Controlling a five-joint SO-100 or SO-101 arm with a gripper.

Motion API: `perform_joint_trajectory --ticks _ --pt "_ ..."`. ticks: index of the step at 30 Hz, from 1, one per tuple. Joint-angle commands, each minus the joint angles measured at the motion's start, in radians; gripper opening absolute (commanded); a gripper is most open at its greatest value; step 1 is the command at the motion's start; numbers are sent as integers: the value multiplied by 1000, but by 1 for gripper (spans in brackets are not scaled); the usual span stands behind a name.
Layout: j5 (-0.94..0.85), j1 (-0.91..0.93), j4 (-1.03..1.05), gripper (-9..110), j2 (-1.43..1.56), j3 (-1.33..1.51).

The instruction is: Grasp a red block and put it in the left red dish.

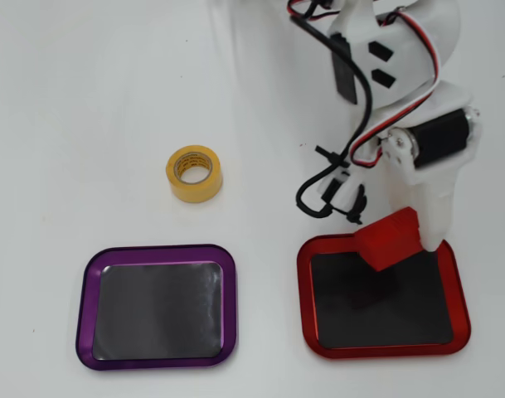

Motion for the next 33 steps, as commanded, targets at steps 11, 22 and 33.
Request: perform_joint_trajectory --ticks 11,22,33 --pt "3 2 144 15 17 -43" --pt "3 -2 472 22 121 -222" --pt "2 0 885 23 453 -380"
